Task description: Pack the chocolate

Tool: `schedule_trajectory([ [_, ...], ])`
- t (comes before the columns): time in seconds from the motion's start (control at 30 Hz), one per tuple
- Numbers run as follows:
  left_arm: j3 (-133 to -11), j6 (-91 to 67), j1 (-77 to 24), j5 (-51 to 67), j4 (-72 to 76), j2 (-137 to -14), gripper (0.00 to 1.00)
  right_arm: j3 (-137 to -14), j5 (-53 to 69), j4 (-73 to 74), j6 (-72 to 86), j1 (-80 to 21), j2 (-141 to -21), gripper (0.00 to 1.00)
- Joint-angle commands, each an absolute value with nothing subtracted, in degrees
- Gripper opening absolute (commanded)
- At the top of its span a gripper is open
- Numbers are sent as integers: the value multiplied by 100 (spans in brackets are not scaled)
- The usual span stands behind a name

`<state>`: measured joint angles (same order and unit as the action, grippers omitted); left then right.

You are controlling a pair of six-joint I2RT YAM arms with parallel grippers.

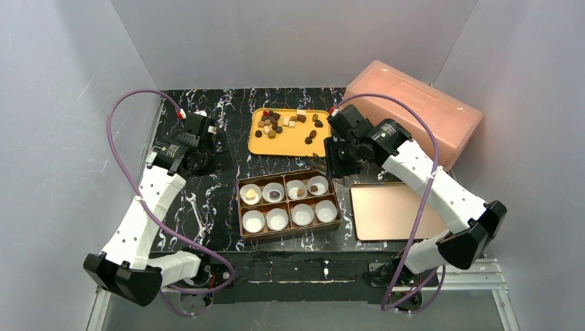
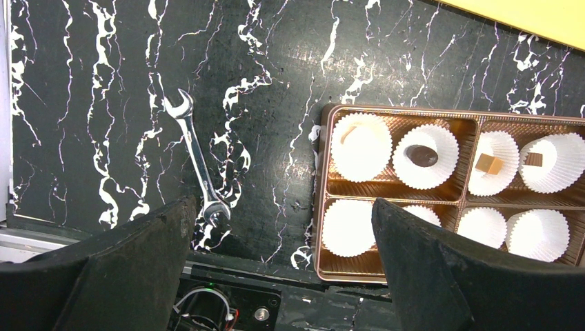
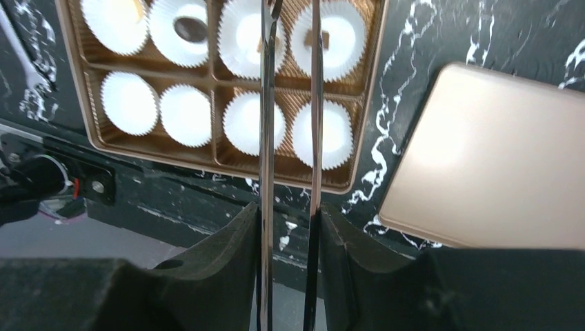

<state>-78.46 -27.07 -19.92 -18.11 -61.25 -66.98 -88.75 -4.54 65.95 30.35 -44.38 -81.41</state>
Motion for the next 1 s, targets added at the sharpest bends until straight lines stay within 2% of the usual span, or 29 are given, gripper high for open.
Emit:
schedule_trajectory([
  [0.0,-7905,-2695,-1951,-1853,-6147,-6684,100,-9636,-655,6508,2810,-4465,-8499,43],
  [0.63,-8022,-2627,-1942,-1942,-6292,-6540,100,-13243,-610,6820,2113,-4316,-11598,48],
  [0.97,-8018,-2628,-1938,-1933,-6316,-6547,99,-13639,-467,6587,2089,-4315,-12340,48],
])
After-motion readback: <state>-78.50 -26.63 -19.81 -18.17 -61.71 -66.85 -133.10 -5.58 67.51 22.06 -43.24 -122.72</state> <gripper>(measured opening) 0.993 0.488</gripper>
